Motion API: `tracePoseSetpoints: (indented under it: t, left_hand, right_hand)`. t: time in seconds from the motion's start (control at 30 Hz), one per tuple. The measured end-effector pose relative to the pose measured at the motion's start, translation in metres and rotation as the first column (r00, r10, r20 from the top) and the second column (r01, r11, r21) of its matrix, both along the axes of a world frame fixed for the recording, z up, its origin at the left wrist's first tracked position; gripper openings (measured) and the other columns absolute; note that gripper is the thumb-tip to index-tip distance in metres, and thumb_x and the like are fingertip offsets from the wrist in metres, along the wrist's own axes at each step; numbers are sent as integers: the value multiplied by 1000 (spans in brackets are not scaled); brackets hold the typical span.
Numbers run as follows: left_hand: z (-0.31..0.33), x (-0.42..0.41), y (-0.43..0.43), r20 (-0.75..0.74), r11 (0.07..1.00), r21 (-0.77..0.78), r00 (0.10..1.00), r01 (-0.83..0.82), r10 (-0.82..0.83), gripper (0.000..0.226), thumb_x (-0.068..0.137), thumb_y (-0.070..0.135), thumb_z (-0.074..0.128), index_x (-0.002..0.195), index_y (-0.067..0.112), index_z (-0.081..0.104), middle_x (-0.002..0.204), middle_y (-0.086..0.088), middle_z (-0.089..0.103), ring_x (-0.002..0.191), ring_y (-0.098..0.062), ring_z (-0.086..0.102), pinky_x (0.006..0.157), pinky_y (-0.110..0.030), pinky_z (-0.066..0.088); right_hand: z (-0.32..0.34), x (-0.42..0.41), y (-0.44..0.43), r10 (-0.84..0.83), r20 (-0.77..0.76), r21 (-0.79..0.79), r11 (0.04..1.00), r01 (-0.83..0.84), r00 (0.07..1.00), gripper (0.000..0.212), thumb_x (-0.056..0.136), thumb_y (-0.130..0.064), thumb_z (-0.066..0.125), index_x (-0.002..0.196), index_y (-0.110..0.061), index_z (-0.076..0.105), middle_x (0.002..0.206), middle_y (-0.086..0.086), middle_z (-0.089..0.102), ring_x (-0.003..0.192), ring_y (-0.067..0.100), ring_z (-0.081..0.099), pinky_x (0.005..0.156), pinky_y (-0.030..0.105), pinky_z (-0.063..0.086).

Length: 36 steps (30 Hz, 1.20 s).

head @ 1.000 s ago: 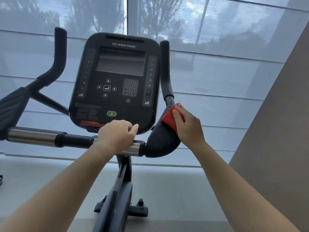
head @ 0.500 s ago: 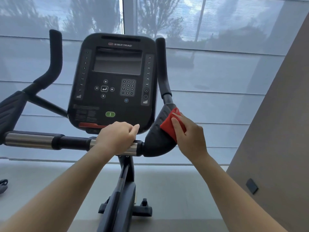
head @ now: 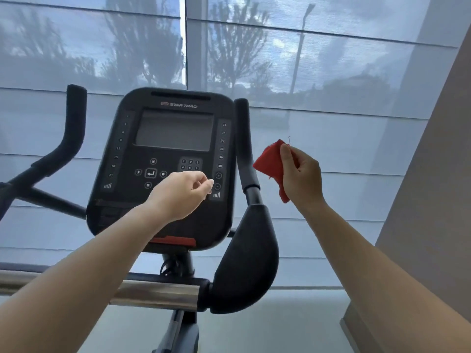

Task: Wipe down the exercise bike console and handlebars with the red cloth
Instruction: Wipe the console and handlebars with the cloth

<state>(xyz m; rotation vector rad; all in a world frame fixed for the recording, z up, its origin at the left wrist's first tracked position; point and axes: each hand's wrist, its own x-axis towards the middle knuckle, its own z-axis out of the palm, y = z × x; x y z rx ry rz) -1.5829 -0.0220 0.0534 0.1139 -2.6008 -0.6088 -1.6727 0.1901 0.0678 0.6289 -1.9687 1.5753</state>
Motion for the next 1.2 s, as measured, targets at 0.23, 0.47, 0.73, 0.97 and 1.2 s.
tracePoseSetpoints:
  t: [0.23, 0.47, 0.73, 0.97, 1.2]
  left_hand:
    - [59, -64, -12, -122, 997, 74, 992, -12, 21, 24, 93, 44, 43, 89, 29, 61, 83, 14, 64, 72, -8, 59, 68, -31, 48]
    - [90, -124, -21, -314, 990, 125, 949, 61, -18, 22, 96, 33, 43, 112, 29, 57, 103, 16, 59, 92, 0, 55, 74, -12, 37]
    - [93, -170, -17, -356, 942, 91, 894, 322, -271, 36, 100, 24, 39, 134, 26, 48, 133, 15, 50, 121, 6, 44, 103, -17, 32]
    - [82, -177, -18, -413, 946, 23, 865, 324, -286, 38, 100, 24, 37, 137, 24, 45, 135, 13, 49, 124, 6, 41, 105, -11, 27]
    - [79, -178, -18, -409, 931, 58, 860, 359, -306, 42, 99, 35, 33, 138, 24, 42, 136, 16, 47, 124, 7, 40, 104, -9, 27]
  right_hand:
    - [51, -87, -44, -10, -153, -89, 996, -4, 988, 31, 96, -34, 46, 109, -15, 66, 91, -11, 65, 81, 1, 57, 74, 18, 47]
    - [34, -131, -82, 194, -321, 195, 971, -136, 927, 47, 95, -28, 46, 137, -7, 41, 138, 9, 47, 128, 17, 42, 102, 5, 25]
    - [10, -143, -73, 321, -311, 301, 926, -227, 895, 66, 89, -46, 36, 145, -13, 24, 138, 4, 46, 124, 11, 44, 100, 8, 30]
    - [27, -153, -67, 175, -321, 46, 984, -170, 931, 46, 91, -33, 45, 132, -13, 49, 118, -14, 53, 107, -8, 48, 88, 1, 34]
    - [-2, -133, -72, 279, -189, 194, 951, -242, 942, 47, 93, -25, 47, 138, -17, 38, 118, -18, 52, 106, -21, 43, 90, 1, 30]
